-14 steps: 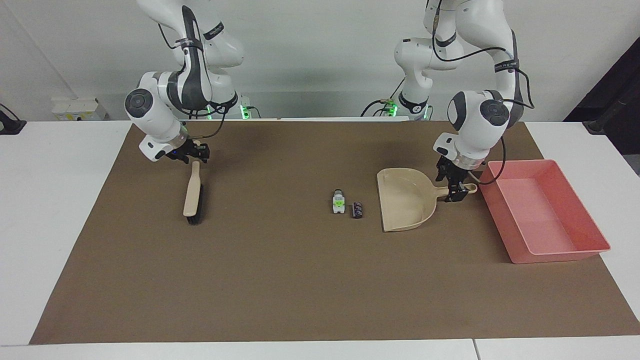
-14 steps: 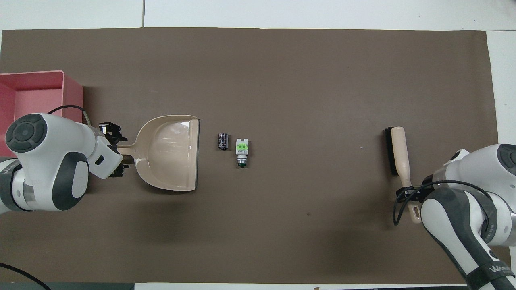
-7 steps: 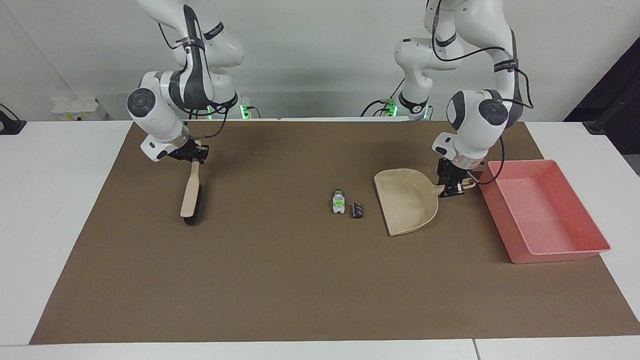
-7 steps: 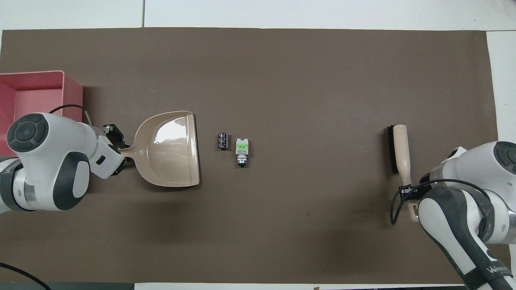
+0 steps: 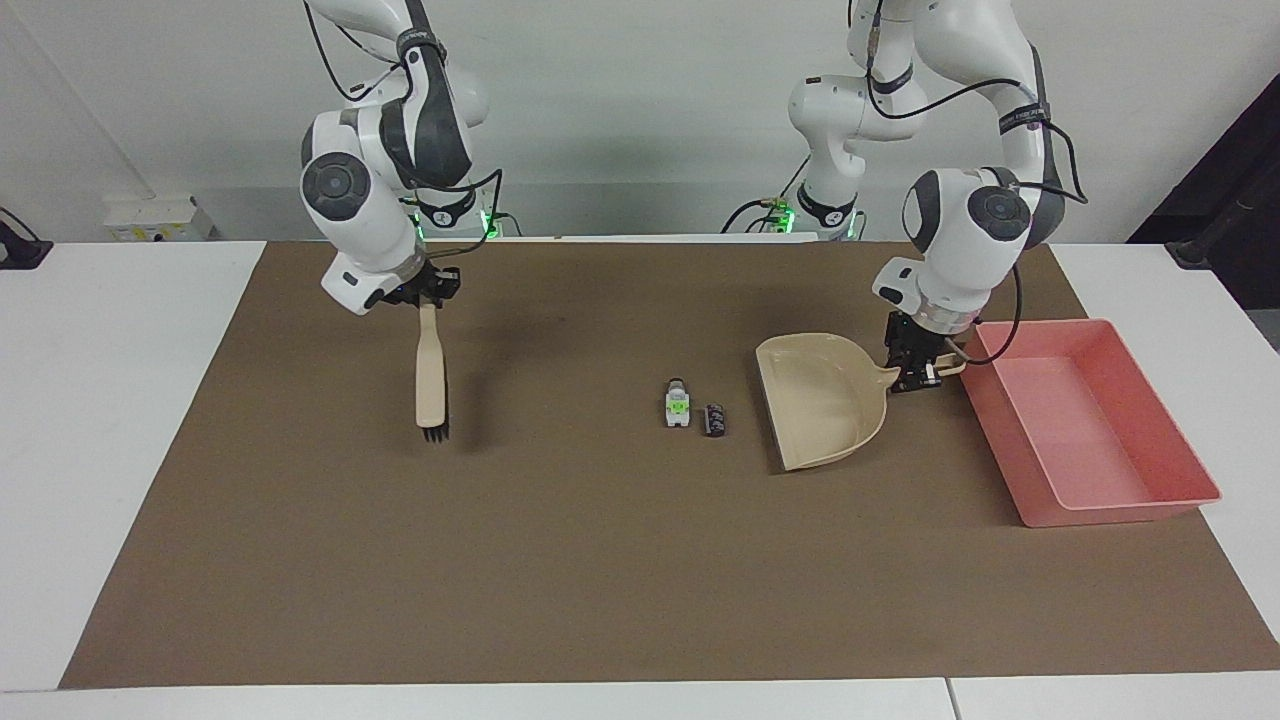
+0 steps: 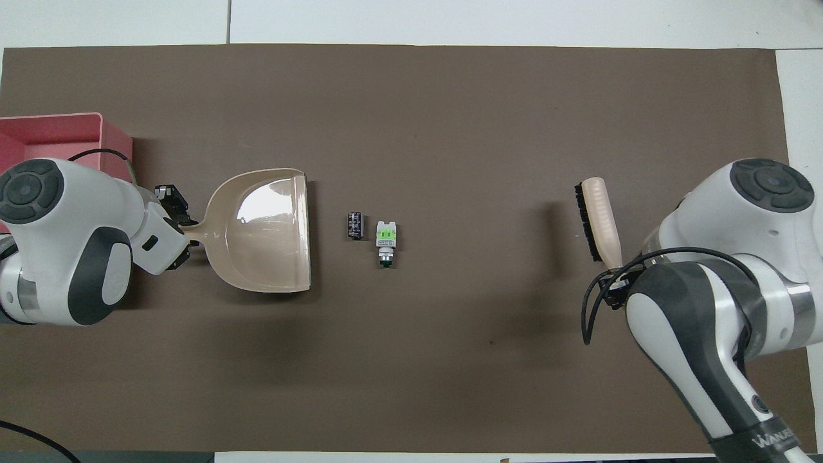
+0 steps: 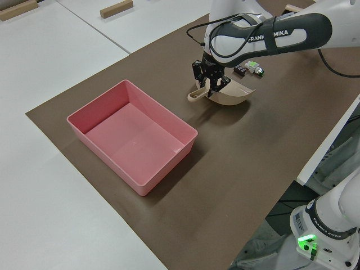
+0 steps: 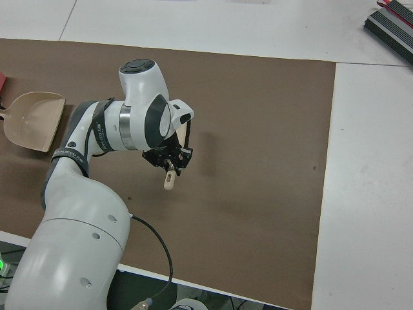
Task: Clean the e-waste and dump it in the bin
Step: 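Lift the brush with the right gripper toward the components beside the dustpan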
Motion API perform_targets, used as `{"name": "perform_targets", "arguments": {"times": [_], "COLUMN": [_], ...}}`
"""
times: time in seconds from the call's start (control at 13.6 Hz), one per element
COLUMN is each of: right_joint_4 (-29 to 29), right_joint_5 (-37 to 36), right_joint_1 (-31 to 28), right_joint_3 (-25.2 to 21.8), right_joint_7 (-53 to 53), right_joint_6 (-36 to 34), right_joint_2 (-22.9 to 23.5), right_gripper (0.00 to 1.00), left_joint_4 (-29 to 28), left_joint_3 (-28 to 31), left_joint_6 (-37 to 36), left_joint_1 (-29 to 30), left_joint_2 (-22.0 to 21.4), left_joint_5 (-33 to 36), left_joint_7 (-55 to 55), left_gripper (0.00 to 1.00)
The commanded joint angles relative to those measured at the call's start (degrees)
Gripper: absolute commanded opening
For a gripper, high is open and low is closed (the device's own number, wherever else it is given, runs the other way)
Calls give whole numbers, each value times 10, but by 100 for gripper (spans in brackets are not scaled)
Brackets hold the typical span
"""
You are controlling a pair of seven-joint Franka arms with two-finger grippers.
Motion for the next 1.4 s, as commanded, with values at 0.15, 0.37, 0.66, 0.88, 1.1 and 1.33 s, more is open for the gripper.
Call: {"name": "perform_targets", "arguments": {"times": [0.15,0.37,0.66,0.88,1.1,1.33], "right_joint_4": [10,18,37,62,103,127], "right_joint_5": [48,81,107,133,149,169], "right_joint_1": [82,108,167,181,212,237], "right_joint_3": [-1,-1,-1,0,0,0], "right_joint_7": [89,121,181,203,240,246], "right_joint_6": [15,31,68,73,79,81], "right_joint_2": [24,43,91,122,164,181], "right_gripper": [0,0,0,0,0,0], "left_joint_4": [70,68,65,59,59,64], "left_joint_3": [5,5,6,5,5,5], "left_joint_6": [-4,6,22,23,16,-1], "left_joint_1": [-28,-29,-47,-57,-61,-62], "left_joint_2": [56,57,69,66,65,69], "left_joint_5": [68,86,103,116,116,116], "left_joint_7": [17,46,52,49,47,40], "left_gripper": [0,0,0,0,0,0]}}
